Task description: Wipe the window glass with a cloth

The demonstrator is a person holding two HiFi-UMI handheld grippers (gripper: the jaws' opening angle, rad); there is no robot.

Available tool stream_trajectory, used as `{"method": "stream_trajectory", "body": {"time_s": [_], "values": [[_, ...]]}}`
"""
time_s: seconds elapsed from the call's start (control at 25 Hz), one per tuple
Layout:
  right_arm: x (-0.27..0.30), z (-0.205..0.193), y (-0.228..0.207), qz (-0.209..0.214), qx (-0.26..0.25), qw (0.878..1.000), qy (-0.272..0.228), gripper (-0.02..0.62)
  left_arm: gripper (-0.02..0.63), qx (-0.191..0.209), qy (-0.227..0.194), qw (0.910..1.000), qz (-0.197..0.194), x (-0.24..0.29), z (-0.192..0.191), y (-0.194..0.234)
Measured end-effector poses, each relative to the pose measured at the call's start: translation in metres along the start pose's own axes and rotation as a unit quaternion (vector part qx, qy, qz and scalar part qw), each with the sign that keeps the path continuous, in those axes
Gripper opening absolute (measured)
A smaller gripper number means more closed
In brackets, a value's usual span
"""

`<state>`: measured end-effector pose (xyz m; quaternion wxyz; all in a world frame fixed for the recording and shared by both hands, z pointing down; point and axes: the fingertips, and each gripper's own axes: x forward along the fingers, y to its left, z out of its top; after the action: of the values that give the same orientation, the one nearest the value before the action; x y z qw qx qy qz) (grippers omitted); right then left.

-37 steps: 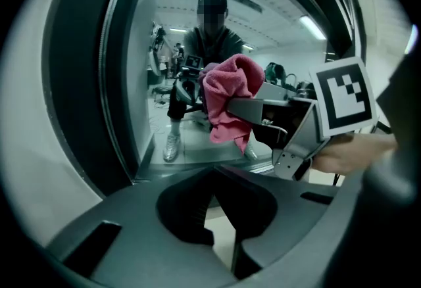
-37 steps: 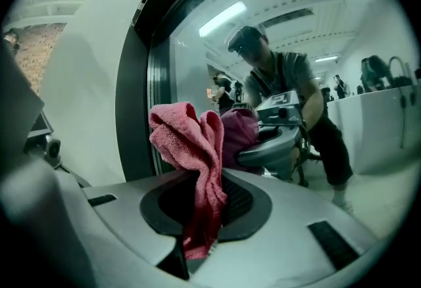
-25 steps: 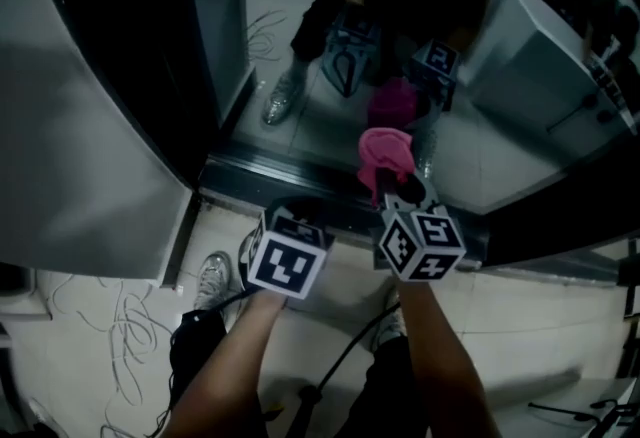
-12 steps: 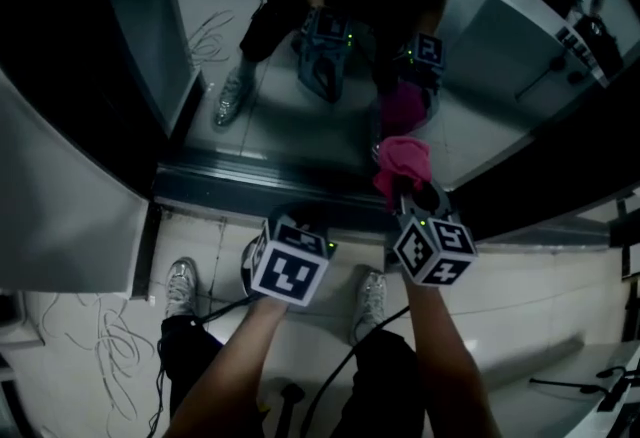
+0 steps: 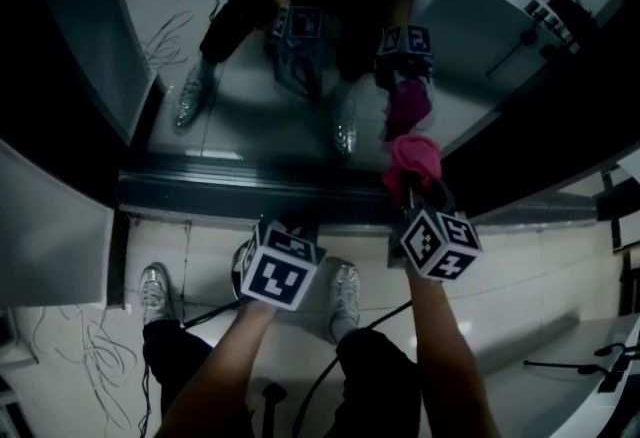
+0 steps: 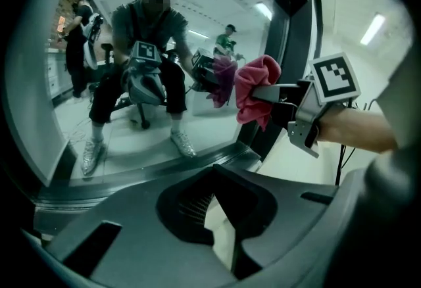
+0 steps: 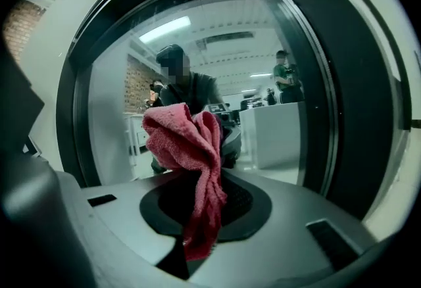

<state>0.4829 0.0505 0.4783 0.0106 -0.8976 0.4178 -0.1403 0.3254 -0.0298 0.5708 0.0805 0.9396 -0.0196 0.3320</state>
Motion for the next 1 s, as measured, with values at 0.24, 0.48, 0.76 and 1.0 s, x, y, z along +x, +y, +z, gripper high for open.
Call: {"method": "stream_trajectory", "body": {"time_s": [0.24, 0.48, 0.76, 1.0], "values": [[-0.011, 0.002, -0.056, -0.038, 0.017, 0.999, -0.007, 0.058, 0.006, 0.007, 0.008, 0.9997, -0.021, 0.022, 0.002, -0.033], [-0.022, 0.000, -0.104, -0.083, 0.041, 0.996, -0.014, 0.058, 0.006, 0.011, 0.015, 0.9988, -0.046, 0.040, 0.000, -0.060], [-0.036, -0.009, -0.155, -0.152, 0.076, 0.985, -0.024, 0.058, 0.006, 0.019, 0.031, 0.9977, -0.058, 0.054, -0.009, -0.075], [-0.044, -0.017, -0.180, -0.201, 0.091, 0.975, -0.026, 0.058, 0.006, 0.027, 0.039, 0.9968, -0.063, 0.061, -0.016, -0.082]]}}
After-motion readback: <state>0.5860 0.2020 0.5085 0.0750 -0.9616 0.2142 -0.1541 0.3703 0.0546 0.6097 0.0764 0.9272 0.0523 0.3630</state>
